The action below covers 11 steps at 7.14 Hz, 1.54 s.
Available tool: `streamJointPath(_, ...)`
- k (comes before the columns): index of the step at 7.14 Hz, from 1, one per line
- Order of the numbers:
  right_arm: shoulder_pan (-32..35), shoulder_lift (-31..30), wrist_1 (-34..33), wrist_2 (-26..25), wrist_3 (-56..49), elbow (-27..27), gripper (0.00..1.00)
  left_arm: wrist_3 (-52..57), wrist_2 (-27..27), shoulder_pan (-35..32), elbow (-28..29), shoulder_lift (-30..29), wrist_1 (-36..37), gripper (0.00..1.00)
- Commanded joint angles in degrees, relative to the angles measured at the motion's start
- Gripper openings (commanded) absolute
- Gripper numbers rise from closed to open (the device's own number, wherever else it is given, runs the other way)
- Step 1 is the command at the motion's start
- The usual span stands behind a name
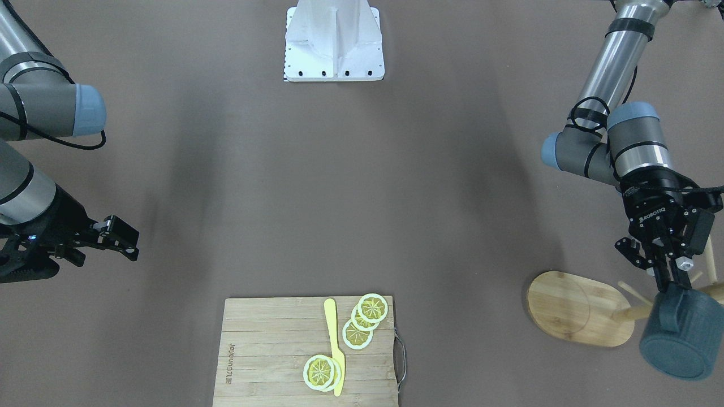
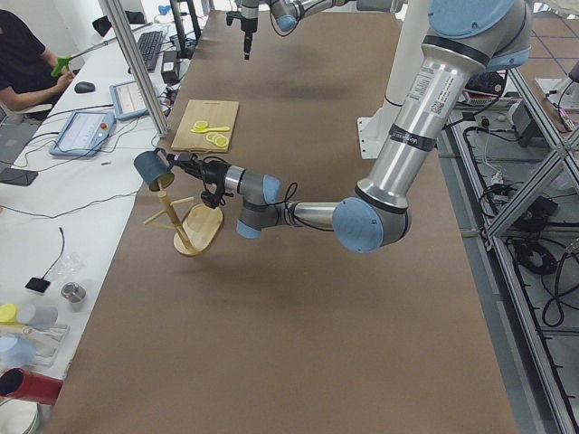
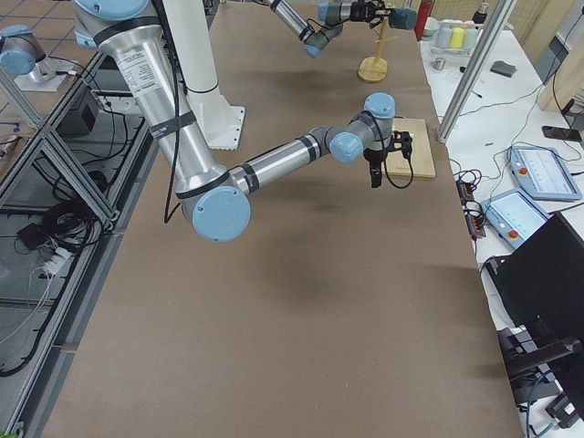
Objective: Hang cup on storage rack
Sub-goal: 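Hook the mug handle onto a rack branch with the left gripper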
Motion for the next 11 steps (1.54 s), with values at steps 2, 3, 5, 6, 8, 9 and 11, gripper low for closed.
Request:
streamJointPath(2, -0.21, 0.00, 0.01, -0.01, 0.15, 0.04, 0.99, -0.84, -0.27, 0.07, 0.07, 1.33, -0.24, 0.00)
streamJointPath(3, -0.30, 0.00, 0.01, -0.01, 0.15, 0.04, 0.99, -1.45, -0.28, 0.07, 0.07, 1.69, -0.24, 0.00)
streamJointPath(5, -0.30, 0.00, 0.10, -0.01, 0.15, 0.04, 0.99, -1.54, -0.28, 0.24, 0.07, 2.30, -0.24, 0.00)
streamJointPath(6, -0.30, 0.00, 0.01, -0.01, 0.15, 0.04, 0.99, -1.89, -0.28, 0.24, 0.07, 2.39, -0.33, 0.00)
streamJointPath(8, -0.30, 0.00, 0.01, -0.01, 0.15, 0.04, 0.99, -1.89, -0.36, 0.42, 0.07, 2.39, -0.33, 0.00)
streamJointPath(9, -0.30, 0.00, 0.01, -0.01, 0.24, 0.13, 0.99, -1.89, -0.28, 0.42, 0.07, 2.48, -0.33, 0.17)
streamJointPath(11, -0.30, 0.00, 0.01, -0.01, 0.15, 0.04, 0.99, -1.89, -0.28, 0.42, 0.07, 2.83, -0.33, 0.38)
